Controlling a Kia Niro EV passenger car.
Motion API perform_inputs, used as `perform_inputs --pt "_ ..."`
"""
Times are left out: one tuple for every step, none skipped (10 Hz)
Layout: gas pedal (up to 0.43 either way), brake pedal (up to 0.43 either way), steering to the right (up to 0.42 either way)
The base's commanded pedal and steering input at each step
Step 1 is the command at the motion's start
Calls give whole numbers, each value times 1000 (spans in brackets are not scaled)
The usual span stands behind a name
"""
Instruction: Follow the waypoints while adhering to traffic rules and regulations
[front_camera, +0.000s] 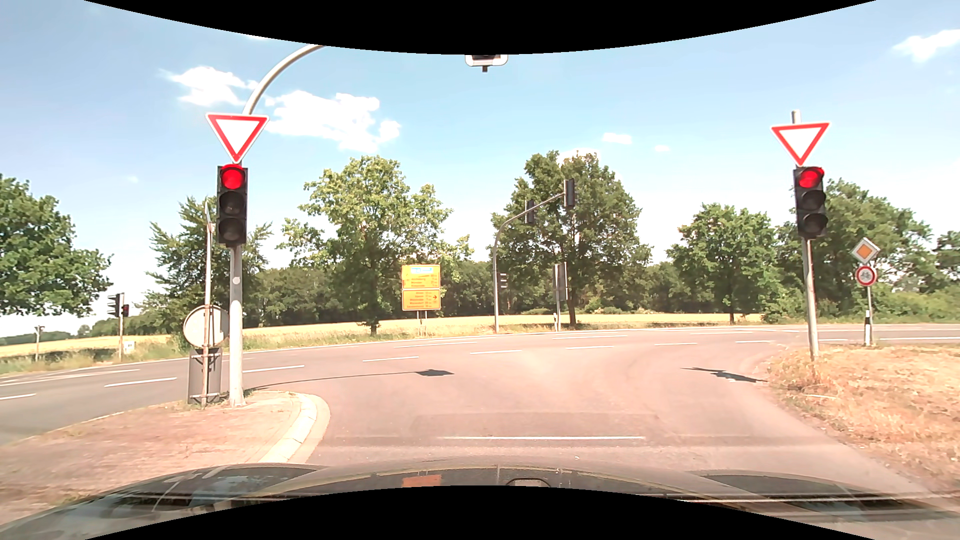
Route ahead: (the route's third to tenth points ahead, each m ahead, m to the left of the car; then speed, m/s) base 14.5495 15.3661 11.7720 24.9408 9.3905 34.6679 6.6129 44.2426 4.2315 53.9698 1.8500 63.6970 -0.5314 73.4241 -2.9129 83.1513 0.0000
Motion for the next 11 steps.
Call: perform_inputs --pt "0 0 -6" --pt "0 0 -6" --pt "0 0 -6" --pt "0 0 -6" --pt "0 0 -6" --pt "0 0 -6" --pt "0 0 -5" --pt "0 0 -6" --pt "0 0 -6" --pt "0 0 -6" --pt "0 0 -6"
